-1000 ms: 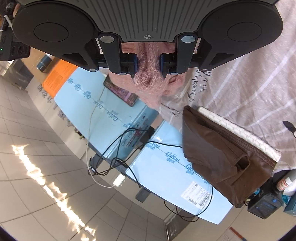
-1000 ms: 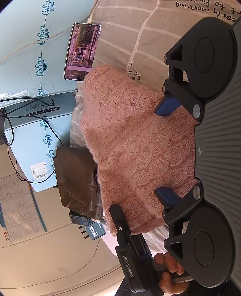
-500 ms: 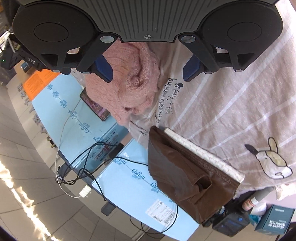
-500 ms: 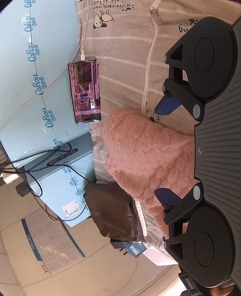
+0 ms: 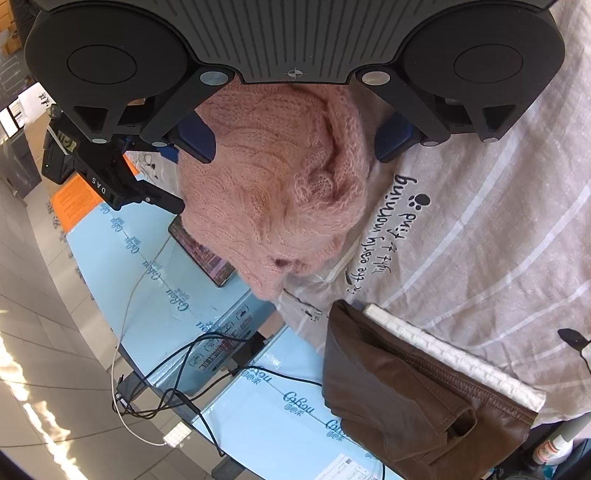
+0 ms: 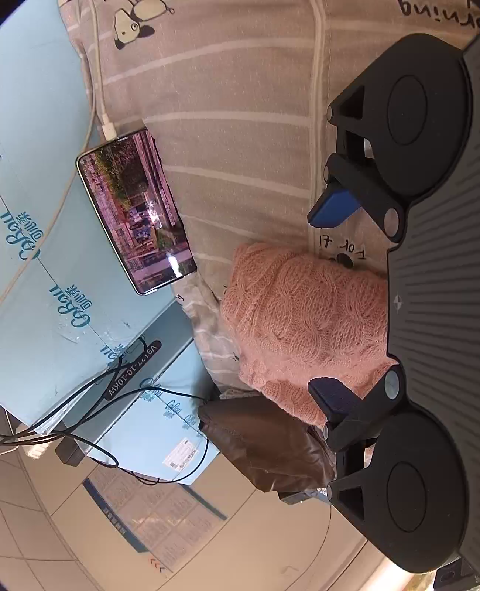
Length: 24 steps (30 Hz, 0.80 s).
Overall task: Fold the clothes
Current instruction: 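Grasp the folded sweater bundle with both grippers and lift it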
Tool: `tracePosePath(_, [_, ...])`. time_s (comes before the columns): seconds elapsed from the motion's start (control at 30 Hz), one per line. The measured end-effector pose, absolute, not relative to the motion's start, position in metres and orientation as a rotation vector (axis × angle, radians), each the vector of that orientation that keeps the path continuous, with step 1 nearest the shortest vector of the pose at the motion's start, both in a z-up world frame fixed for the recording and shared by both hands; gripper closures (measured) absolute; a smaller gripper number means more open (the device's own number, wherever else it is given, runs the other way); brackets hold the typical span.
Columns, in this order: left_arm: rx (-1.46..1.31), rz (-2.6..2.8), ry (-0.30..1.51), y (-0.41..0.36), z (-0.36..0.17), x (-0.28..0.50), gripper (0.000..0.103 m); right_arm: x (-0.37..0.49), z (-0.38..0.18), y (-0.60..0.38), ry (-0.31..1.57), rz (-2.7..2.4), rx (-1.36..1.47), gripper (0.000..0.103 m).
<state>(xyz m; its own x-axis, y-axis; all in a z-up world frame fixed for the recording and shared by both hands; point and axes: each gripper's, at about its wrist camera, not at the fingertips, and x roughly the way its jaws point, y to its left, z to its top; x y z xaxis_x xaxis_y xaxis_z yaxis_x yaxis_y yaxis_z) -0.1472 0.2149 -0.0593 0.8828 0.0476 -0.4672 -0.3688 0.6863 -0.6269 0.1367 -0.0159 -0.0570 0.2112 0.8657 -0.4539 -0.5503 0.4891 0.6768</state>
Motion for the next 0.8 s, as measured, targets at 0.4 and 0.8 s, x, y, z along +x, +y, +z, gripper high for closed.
tracePosePath(0.4, [-0.646, 0.247, 0.385, 0.200, -0.064, -0.127, 0.078, 0.129, -0.065, 0.025, 0.824, 1.031, 0.332, 0.058])
tracePosePath(0.8, [-0.527, 0.046, 0.292, 0.149, -0.025, -0.135, 0.085, 0.112, -0.018, -0.053, 0.744, 1.089, 0.463, 0.076])
